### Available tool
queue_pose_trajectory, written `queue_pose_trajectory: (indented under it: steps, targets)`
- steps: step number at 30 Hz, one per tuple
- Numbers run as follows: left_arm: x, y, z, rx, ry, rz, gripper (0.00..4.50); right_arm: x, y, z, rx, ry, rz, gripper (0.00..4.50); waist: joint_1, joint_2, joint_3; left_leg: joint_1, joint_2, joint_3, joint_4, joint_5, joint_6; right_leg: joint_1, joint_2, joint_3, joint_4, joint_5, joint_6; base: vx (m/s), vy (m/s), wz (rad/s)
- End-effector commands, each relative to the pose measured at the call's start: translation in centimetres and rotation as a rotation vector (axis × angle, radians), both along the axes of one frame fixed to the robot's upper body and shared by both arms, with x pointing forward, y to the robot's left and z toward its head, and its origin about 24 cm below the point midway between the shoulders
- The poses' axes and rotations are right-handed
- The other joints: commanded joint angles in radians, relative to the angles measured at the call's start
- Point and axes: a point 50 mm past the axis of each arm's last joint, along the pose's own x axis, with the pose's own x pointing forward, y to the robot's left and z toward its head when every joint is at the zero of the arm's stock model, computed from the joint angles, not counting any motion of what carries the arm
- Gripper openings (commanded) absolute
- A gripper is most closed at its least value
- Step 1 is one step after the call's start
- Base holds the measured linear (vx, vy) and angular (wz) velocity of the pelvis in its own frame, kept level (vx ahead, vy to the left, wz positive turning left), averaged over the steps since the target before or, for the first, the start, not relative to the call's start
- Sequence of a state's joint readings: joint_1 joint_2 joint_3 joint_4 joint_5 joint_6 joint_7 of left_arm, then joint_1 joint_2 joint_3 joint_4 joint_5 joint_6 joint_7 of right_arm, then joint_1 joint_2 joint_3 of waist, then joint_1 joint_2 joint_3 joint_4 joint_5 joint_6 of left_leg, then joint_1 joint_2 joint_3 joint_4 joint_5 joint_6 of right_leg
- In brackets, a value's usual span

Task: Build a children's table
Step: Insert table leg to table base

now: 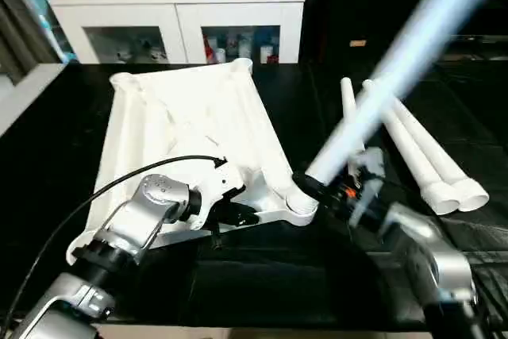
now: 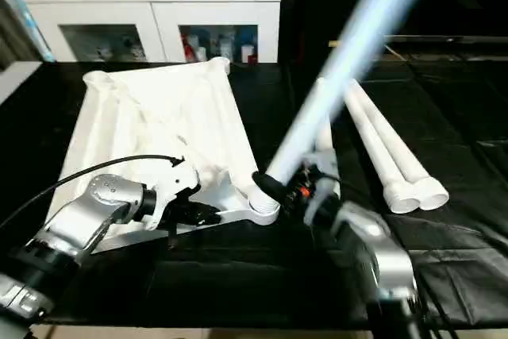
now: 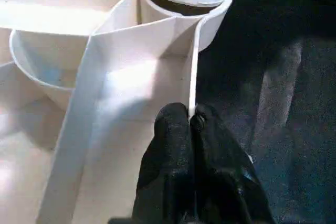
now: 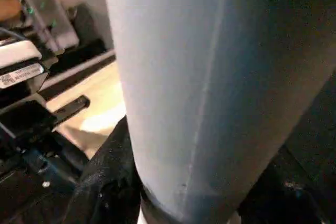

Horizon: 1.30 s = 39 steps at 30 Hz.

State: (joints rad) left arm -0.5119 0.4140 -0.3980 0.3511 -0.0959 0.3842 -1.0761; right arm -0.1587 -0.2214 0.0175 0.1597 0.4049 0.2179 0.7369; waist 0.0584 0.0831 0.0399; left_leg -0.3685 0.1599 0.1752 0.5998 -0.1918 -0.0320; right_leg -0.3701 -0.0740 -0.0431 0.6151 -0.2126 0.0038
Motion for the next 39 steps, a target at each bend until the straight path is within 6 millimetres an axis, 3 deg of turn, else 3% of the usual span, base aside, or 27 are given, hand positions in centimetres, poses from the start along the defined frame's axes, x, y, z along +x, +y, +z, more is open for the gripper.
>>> queue_pose_trajectory:
  steps: [1,5,6,7,8,9,10,11,12,13,15,16,18,20,23,27,28,31,33,36,37,39]
  targets:
    - [1.7,1.3,1.8,0.002,-0.094,0.106,0.0,-1.4,-0.3,-2.9,-0.101,0.117,0.011,1.91,0.002,-0.003,-0.042,0.015,0.062,-0.034,-0.09,-0.357,-0.022,0.021,-0.079,0.044,-0.093,-0.327,-0.217,0.0,0.0,0.0]
    - [1.7,1.3,1.6,0.004,-0.092,0.11,0.0,-2.0,-0.1,-3.1,-0.257,0.056,0.096,1.91,0.001,-0.001,-0.042,0.013,0.064,-0.035,-0.094,-0.349,-0.019,0.02,-0.078,0.044,-0.095,-0.339,-0.197,0.0,0.0,0.0]
    - [1.6,1.3,1.5,0.007,-0.091,0.11,0.0,-1.9,0.0,-3.0,-0.295,0.049,0.134,1.91,-0.001,-0.017,-0.041,0.011,0.064,-0.033,-0.095,-0.345,-0.015,0.021,-0.077,0.044,-0.097,-0.341,-0.195,0.0,0.0,0.0]
    - [1.6,1.3,1.5,0.008,-0.092,0.11,0.0,-1.9,0.0,-3.0,-0.305,0.046,0.147,1.91,0.001,-0.01,-0.042,0.011,0.064,-0.034,-0.094,-0.336,-0.01,0.02,-0.078,0.044,-0.093,-0.341,-0.197,0.0,0.0,0.0]
    - [1.6,1.3,1.5,0.008,-0.092,0.11,0.0,-1.9,0.0,-2.9,-0.305,0.046,0.148,1.91,0.001,-0.01,-0.042,0.011,0.064,-0.034,-0.094,-0.336,-0.01,0.02,-0.078,0.044,-0.093,-0.341,-0.197,0.0,0.0,0.0]
    - [1.5,1.3,1.4,0.012,-0.089,0.109,0.0,-1.8,0.2,-3.0,-0.355,0.039,0.206,1.91,0.002,-0.015,-0.041,0.014,0.065,-0.034,-0.094,-0.343,-0.006,0.016,-0.08,0.046,-0.096,-0.358,-0.197,0.0,0.0,0.0]
    - [1.4,1.3,1.3,0.013,-0.088,0.107,0.0,-1.7,0.2,-3.0,-0.378,0.036,0.234,1.91,0.001,-0.028,-0.041,0.01,0.066,-0.033,-0.094,-0.332,-0.002,0.019,-0.079,0.045,-0.095,-0.359,-0.194,0.0,0.0,0.0]
    - [1.3,1.3,1.3,0.017,-0.089,0.108,0.0,-1.7,0.3,-3.1,-0.391,0.037,0.26,1.91,0.002,-0.024,-0.041,0.011,0.066,-0.033,-0.094,-0.33,-0.001,0.017,-0.079,0.045,-0.095,-0.36,-0.194,0.0,0.0,0.0]
    - [1.2,1.4,1.2,0.021,-0.089,0.109,0.0,-1.7,0.6,-3.1,-0.388,0.042,0.287,1.91,0.001,-0.032,-0.04,0.011,0.066,-0.032,-0.093,-0.328,0.005,0.015,-0.081,0.047,-0.096,-0.371,-0.193,0.0,0.0,0.0]
    - [1.2,1.5,1.2,0.024,-0.09,0.11,0.0,-1.6,0.7,-3.0,-0.387,0.044,0.304,1.91,0.002,-0.028,-0.039,0.012,0.066,-0.032,-0.094,-0.335,0.004,0.015,-0.082,0.047,-0.099,-0.384,-0.19,0.0,0.0,0.0]
    - [1.1,1.6,1.1,0.029,-0.091,0.11,0.0,-1.3,1.1,-3.0,-0.388,0.044,0.338,1.91,0.0,-0.037,-0.038,0.013,0.069,-0.034,-0.098,-0.354,-0.006,0.011,-0.081,0.047,-0.099,-0.396,-0.187,0.0,0.0,0.0]
    - [0.9,1.6,1.0,0.039,-0.093,0.096,0.0,-1.1,1.4,-2.9,-0.383,0.04,0.36,1.91,-0.002,-0.052,-0.037,0.014,0.07,-0.033,-0.099,-0.361,-0.007,0.01,-0.08,0.047,-0.1,-0.392,-0.186,0.0,0.0,0.0]
    - [0.8,1.7,1.0,0.047,-0.094,0.082,0.0,-0.8,1.7,-2.8,-0.377,0.037,0.375,1.91,-0.007,-0.045,-0.036,0.012,0.07,-0.036,-0.102,-0.383,-0.016,0.011,-0.082,0.047,-0.099,-0.4,-0.189,0.0,0.0,0.0]
    - [0.7,1.6,1.0,0.05,-0.094,0.069,0.0,-0.7,1.9,-2.7,-0.368,0.035,0.387,1.91,-0.008,-0.049,-0.035,0.018,0.07,-0.036,-0.102,-0.411,-0.027,0.006,-0.081,0.048,-0.102,-0.416,-0.184,0.0,0.0,0.0]
    - [0.1,0.9,1.3,0.043,-0.095,-0.052,0.0,-0.3,2.5,-2.5,-0.307,0.047,0.457,1.91,-0.015,-0.054,-0.034,0.015,0.07,-0.039,-0.103,-0.429,-0.031,0.007,-0.083,0.048,-0.103,-0.421,-0.186,0.0,0.0,0.0]
    - [0.1,0.6,1.4,0.069,-0.088,-0.118,0.0,-0.8,2.6,-3.0,-0.311,0.059,0.54,1.91,-0.016,-0.053,-0.036,0.014,0.071,-0.034,-0.103,-0.389,-0.017,0.009,-0.08,0.051,-0.097,-0.326,-0.213,0.0,0.0,0.0]
    - [0.1,0.6,1.3,0.077,-0.088,-0.13,0.0,-1.0,2.6,-3.2,-0.313,0.062,0.562,1.91,-0.016,-0.046,-0.03,0.013,0.069,-0.031,-0.105,-0.383,-0.013,0.009,-0.077,0.051,-0.1,-0.3,-0.218,0.0,0.0,0.0]
    - [0.2,0.4,1.4,0.091,-0.086,-0.176,0.0,-1.9,2.9,-3.5,-0.304,0.075,0.645,1.91,-0.011,-0.043,-0.028,0.011,0.07,-0.03,-0.104,-0.335,0.005,0.014,-0.076,0.05,-0.093,-0.217,-0.239,0.0,0.0,0.0]
    - [0.2,0.3,1.4,0.095,-0.081,-0.19,0.0,-2.2,3.0,-3.7,-0.308,0.08,0.685,1.91,-0.01,-0.046,-0.029,0.011,0.07,-0.029,-0.104,-0.312,0.014,0.019,-0.076,0.049,-0.09,-0.179,-0.252,0.0,0.0,0.0]
    - [0.3,0.3,1.4,0.098,-0.078,-0.198,0.0,-2.4,3.1,-3.7,-0.311,0.083,0.707,1.91,-0.006,-0.046,-0.028,0.013,0.07,-0.028,-0.104,-0.303,0.021,0.021,-0.078,0.048,-0.09,-0.181,-0.258,0.0,0.0,0.0]
    - [0.4,0.3,1.3,0.106,-0.074,-0.216,0.0,-2.5,3.3,-3.8,-0.308,0.089,0.735,1.91,-0.005,-0.041,-0.024,0.013,0.07,-0.028,-0.106,-0.307,0.02,0.019,-0.076,0.048,-0.092,-0.188,-0.257,0.0,0.0,0.0]
    - [0.4,0.3,1.2,0.111,-0.07,-0.226,0.0,-2.5,3.4,-3.7,-0.305,0.088,0.749,1.91,-0.006,-0.044,-0.022,0.015,0.072,-0.028,-0.108,-0.322,0.017,0.02,-0.076,0.048,-0.093,-0.202,-0.255,0.0,0.0,0.0]
